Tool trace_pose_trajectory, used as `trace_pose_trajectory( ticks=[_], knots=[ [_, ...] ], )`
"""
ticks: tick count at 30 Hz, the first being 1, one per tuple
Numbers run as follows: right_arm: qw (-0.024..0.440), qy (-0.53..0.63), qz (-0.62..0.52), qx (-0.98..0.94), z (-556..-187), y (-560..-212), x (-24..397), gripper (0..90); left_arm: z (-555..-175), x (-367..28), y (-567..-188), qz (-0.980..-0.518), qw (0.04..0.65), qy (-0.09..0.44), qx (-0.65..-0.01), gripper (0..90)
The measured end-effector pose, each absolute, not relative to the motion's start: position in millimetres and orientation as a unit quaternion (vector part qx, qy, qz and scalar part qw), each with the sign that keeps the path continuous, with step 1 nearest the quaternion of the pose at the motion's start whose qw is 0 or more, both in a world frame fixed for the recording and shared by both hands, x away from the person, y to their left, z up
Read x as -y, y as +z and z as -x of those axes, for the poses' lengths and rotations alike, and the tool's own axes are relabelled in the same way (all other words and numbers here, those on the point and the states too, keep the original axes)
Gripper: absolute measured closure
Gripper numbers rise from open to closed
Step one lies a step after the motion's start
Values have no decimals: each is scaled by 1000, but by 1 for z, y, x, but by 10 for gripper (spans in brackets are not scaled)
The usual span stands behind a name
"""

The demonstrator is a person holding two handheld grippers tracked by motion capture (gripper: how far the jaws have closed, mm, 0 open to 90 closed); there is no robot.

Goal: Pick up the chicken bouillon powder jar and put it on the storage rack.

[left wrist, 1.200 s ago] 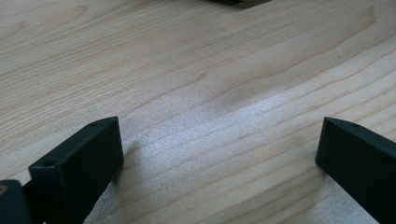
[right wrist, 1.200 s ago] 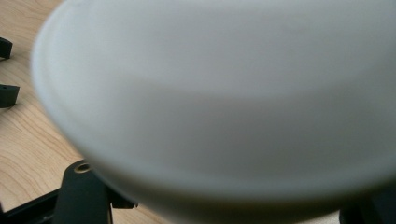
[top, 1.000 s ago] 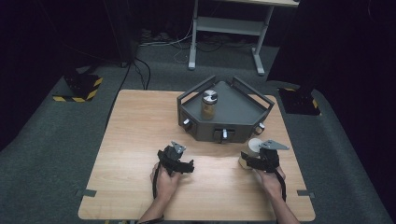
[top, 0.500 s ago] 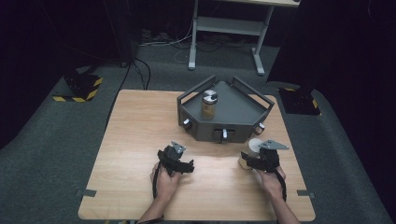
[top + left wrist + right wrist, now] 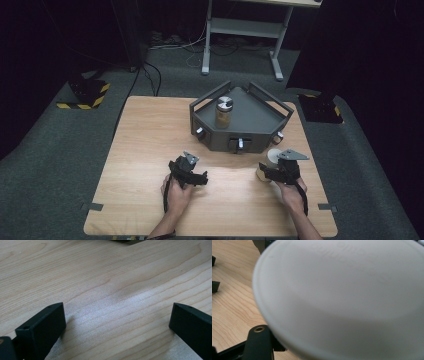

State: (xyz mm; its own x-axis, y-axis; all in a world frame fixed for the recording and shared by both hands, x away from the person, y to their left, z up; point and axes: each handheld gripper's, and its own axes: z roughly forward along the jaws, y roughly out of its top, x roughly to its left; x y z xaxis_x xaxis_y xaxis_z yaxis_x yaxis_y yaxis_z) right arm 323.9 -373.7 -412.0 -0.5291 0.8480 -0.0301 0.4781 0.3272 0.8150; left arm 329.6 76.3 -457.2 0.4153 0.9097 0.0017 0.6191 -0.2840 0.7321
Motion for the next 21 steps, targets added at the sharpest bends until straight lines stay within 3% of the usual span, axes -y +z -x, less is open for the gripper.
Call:
trace_pose_trajectory(
  ticks=[21],
  knots=[
    [232,390,-418,-787,-323,-404,377,332,-330,-76,-457,-771,335,216,-496,6]
  ],
)
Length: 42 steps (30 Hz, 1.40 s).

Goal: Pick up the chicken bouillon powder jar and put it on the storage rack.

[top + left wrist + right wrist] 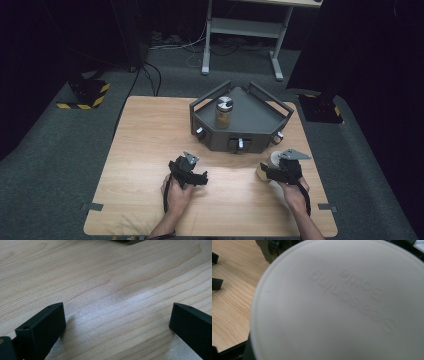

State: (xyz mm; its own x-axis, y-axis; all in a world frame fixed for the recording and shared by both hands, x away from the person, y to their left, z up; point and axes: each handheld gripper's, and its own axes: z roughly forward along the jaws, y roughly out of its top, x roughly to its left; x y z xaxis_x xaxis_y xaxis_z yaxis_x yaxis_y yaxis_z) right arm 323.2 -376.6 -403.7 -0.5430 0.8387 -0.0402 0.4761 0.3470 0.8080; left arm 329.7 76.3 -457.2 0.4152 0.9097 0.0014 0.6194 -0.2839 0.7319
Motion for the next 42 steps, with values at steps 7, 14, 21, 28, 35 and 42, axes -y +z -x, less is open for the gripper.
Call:
trace_pose_trajectory(
  ticks=[7,14,21,28,35,42],
  knots=[
    [233,394,-416,-786,-322,-399,378,334,-330,-76,-457,-771,336,216,-496,6],
    [239,400,-415,-781,-318,-391,378,336,-330,-76,-457,-771,335,216,-496,6],
    [240,410,-415,-776,-317,-384,381,338,-330,-76,-457,-771,335,216,-496,7],
    [232,428,-418,-767,-318,-377,385,339,-330,-76,-457,-771,335,217,-496,6],
    [237,434,-410,-766,-318,-366,383,340,-330,-76,-457,-771,336,217,-496,6],
    [238,442,-396,-769,-323,-350,383,341,-330,-76,-457,-771,336,217,-496,6]
  ],
)
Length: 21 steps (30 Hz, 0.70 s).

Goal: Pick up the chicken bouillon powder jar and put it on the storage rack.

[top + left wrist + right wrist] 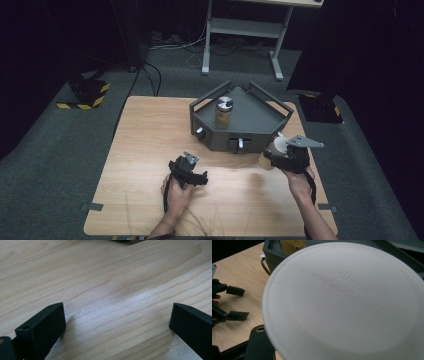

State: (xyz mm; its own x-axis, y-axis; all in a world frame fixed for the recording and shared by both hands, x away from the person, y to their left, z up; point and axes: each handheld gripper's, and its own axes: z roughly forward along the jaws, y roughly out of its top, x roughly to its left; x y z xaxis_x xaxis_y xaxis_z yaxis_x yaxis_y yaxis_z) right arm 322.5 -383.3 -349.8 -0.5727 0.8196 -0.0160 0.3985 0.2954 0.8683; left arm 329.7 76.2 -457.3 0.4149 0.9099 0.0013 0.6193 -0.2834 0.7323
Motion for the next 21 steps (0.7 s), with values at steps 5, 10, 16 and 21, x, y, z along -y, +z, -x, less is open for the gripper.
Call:
trace_pose_trajectory(
  ticks=[5,10,16,21],
  knots=[
    [244,442,-388,-771,-325,-339,381,341,-330,-76,-457,-771,335,216,-496,6],
    [245,445,-387,-769,-331,-327,381,342,-330,-76,-458,-770,337,216,-496,6],
    [249,447,-373,-774,-339,-309,377,344,-330,-76,-458,-770,336,216,-496,6],
    [255,448,-362,-777,-344,-298,373,344,-330,-76,-458,-770,337,216,-497,6]
  ],
)
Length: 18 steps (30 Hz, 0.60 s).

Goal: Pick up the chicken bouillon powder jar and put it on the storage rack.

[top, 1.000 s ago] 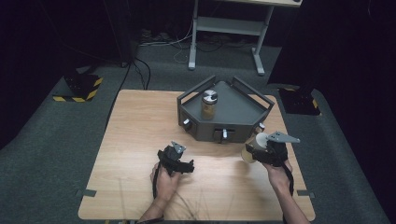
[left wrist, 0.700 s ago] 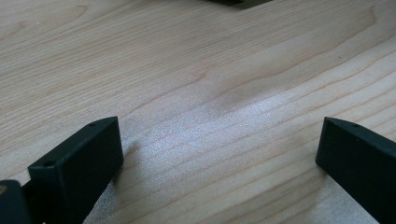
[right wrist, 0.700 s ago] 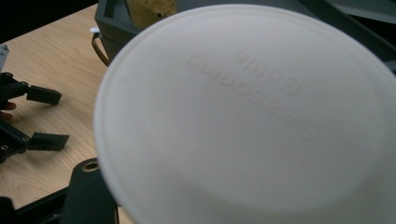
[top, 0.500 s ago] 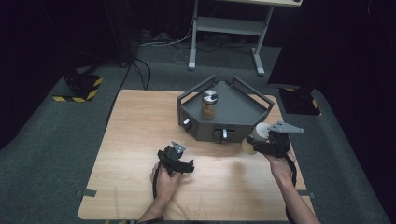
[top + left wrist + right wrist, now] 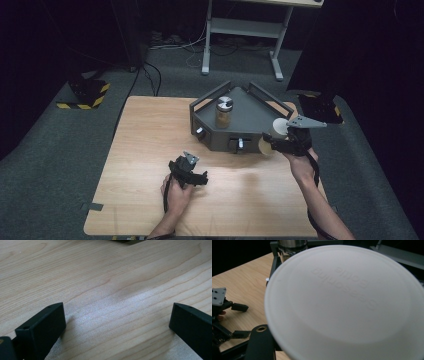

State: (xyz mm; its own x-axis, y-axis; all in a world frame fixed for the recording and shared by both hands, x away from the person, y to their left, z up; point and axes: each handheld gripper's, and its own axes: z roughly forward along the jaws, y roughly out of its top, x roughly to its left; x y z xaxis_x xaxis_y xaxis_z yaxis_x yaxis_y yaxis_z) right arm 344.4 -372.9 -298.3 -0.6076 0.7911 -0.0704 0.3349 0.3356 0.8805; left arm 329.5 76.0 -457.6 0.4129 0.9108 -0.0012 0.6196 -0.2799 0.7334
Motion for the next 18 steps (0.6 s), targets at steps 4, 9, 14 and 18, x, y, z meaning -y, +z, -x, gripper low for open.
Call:
trace_pose_trajectory(
  ticks=[4,9,14,18],
  knots=[
    [258,451,-360,-775,-350,-292,369,345,-330,-76,-458,-770,337,216,-497,6],
    [257,453,-365,-772,-358,-288,365,345,-330,-76,-458,-771,336,217,-496,6],
    [256,454,-371,-769,-368,-284,361,346,-330,-76,-458,-770,337,217,-496,6],
    [260,450,-373,-769,-376,-281,357,347,-330,-76,-458,-771,336,217,-496,6]
  ],
)
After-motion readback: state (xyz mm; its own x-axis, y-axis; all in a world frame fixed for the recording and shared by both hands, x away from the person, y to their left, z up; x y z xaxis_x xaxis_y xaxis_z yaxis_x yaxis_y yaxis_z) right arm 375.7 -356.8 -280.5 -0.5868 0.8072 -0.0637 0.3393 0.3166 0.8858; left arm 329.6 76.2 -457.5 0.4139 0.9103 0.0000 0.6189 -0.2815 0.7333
